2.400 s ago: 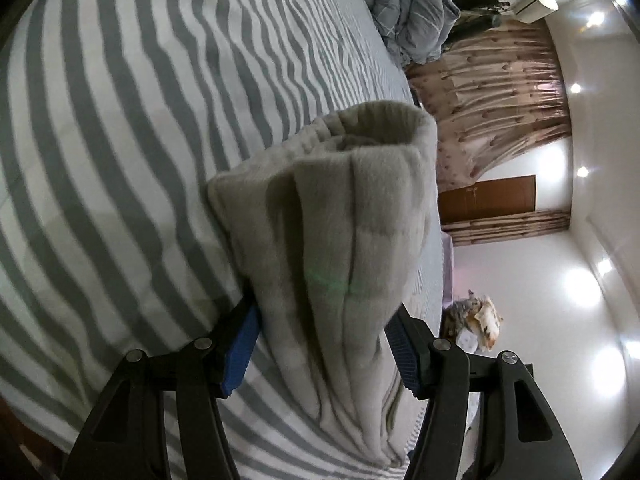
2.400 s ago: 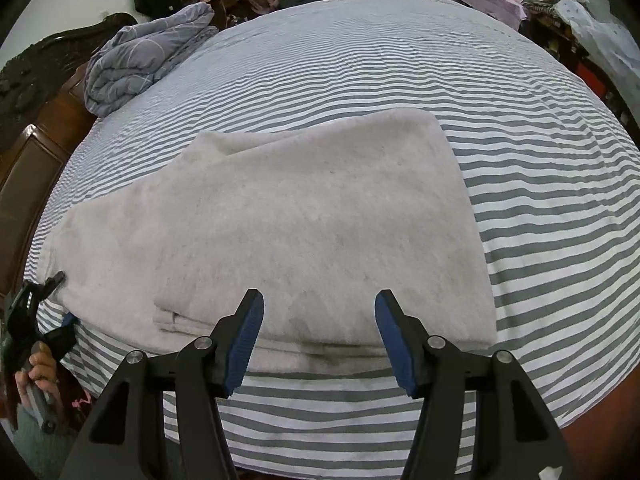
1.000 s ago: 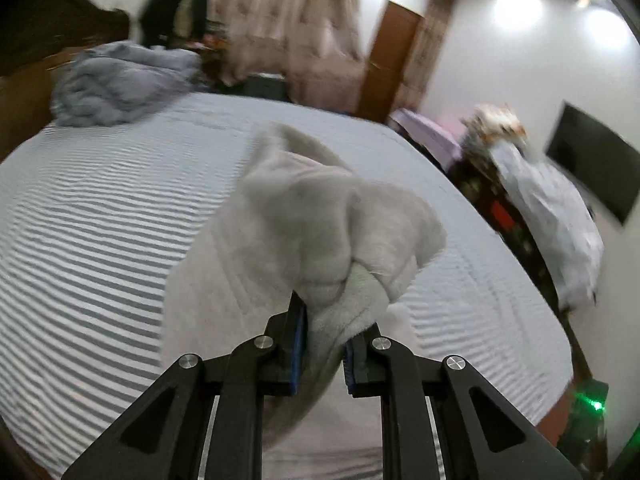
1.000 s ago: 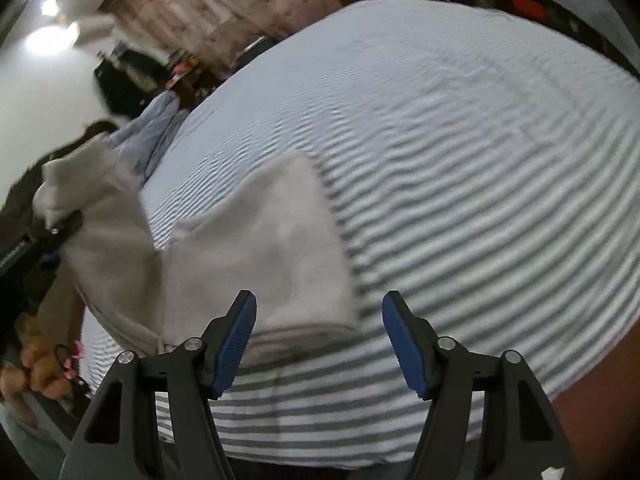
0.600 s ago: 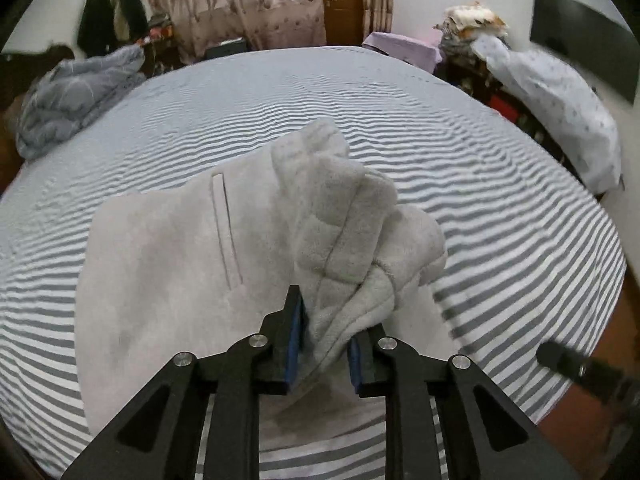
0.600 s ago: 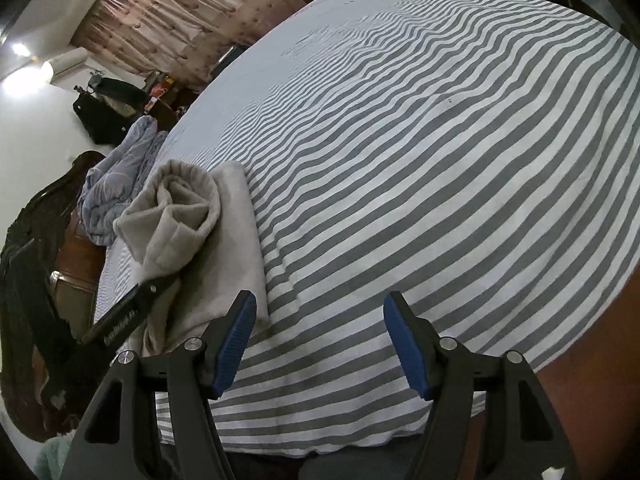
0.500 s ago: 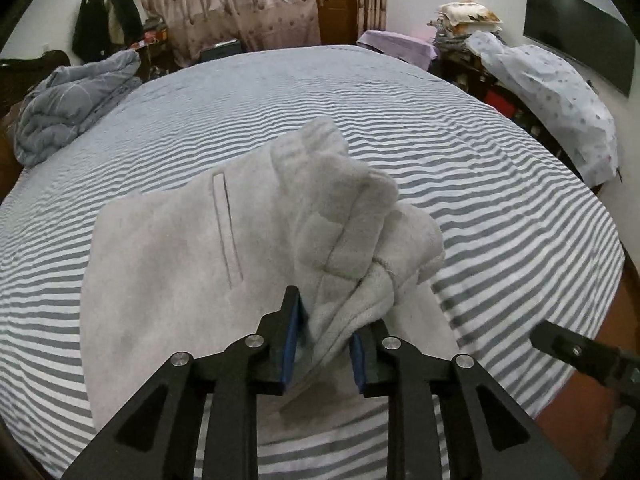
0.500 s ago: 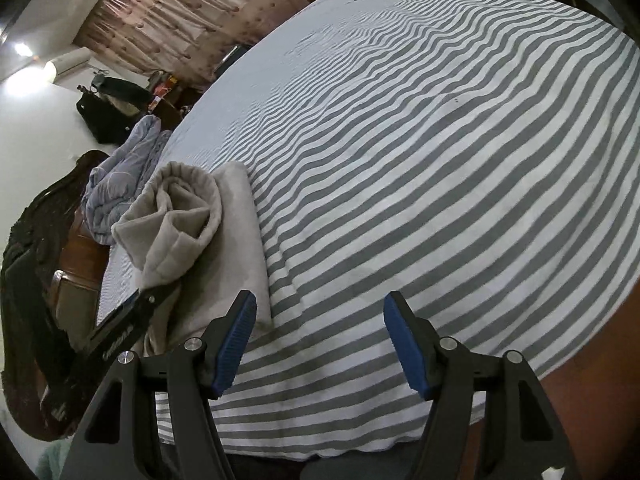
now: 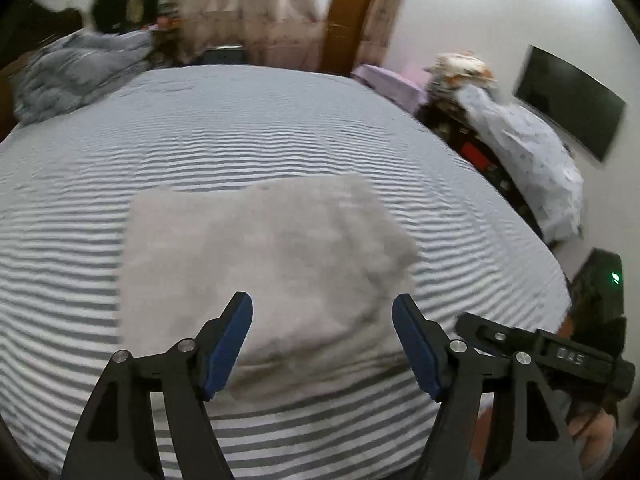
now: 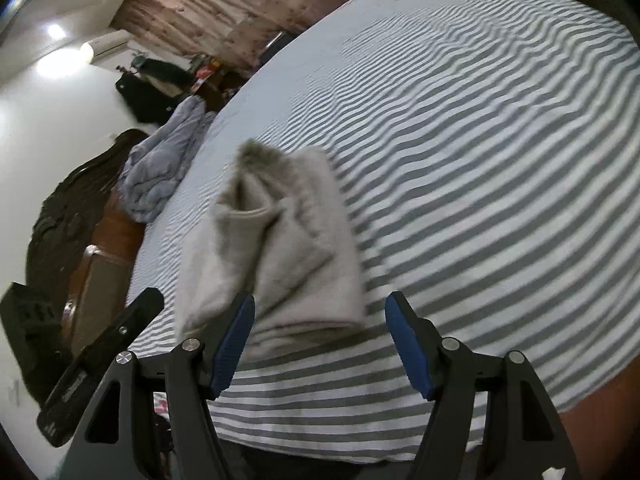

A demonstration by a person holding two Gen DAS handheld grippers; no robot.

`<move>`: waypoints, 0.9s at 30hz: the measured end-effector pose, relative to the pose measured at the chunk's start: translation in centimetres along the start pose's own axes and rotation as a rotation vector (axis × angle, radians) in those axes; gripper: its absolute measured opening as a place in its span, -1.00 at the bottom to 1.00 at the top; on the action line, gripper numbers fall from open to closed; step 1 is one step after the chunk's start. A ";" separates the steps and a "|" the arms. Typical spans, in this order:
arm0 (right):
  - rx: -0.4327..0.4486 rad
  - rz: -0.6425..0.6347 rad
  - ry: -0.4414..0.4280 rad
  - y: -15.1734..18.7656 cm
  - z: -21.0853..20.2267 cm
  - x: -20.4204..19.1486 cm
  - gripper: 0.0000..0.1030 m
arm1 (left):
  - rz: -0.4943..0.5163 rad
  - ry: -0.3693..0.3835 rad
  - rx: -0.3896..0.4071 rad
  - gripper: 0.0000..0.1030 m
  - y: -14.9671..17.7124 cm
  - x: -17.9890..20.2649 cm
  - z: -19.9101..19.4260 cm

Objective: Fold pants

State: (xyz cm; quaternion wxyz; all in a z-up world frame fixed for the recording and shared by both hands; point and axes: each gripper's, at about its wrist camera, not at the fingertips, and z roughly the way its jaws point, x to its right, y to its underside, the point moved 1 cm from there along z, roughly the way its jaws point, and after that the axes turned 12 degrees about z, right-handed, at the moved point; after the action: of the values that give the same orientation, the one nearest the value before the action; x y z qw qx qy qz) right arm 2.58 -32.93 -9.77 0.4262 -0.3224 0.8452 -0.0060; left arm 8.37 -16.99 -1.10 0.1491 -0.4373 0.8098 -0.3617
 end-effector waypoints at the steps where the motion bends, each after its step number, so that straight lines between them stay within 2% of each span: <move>1: -0.023 0.006 -0.017 0.1 0.6 -0.4 0.33 | -0.026 -0.018 -0.006 0.42 0.2 -1.1 -0.1; 4: -0.083 0.023 -0.043 0.1 3.0 -1.2 0.34 | -0.088 -0.072 -0.041 0.42 1.4 -4.1 0.0; 9: -0.099 0.036 -0.043 -0.3 5.6 -2.2 0.57 | -0.161 -0.124 -0.093 0.42 3.7 -7.5 0.9; 12: -0.119 0.051 -0.056 -1.0 7.0 -2.8 0.60 | -0.194 -0.130 -0.119 0.42 4.8 -8.9 1.5; 15: -0.102 0.069 -0.032 -2.0 8.4 -3.4 0.63 | -0.227 -0.121 -0.143 0.42 5.4 -9.6 2.6; 16: -0.096 0.080 -0.025 -2.4 8.7 -3.5 0.59 | -0.236 -0.114 -0.146 0.42 5.7 -9.7 2.8; 20: -0.074 0.086 -0.015 -2.8 8.4 -3.7 -0.01 | -0.225 -0.104 -0.146 0.42 6.1 -9.6 3.2; 23: -0.039 0.019 0.007 -2.0 6.6 -4.8 -0.23 | -0.225 -0.095 -0.145 0.42 5.9 -9.7 3.0; 27: 0.026 -0.009 0.005 -1.1 3.7 -6.0 -0.27 | -0.211 -0.101 -0.120 0.42 5.4 -9.7 2.0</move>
State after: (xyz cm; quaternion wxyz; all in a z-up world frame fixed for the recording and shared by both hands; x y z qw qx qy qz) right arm 8.44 -29.53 -7.56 0.4284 -0.3206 0.8446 -0.0198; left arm 11.81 -8.06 -7.10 0.1244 -0.5459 0.7709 -0.3038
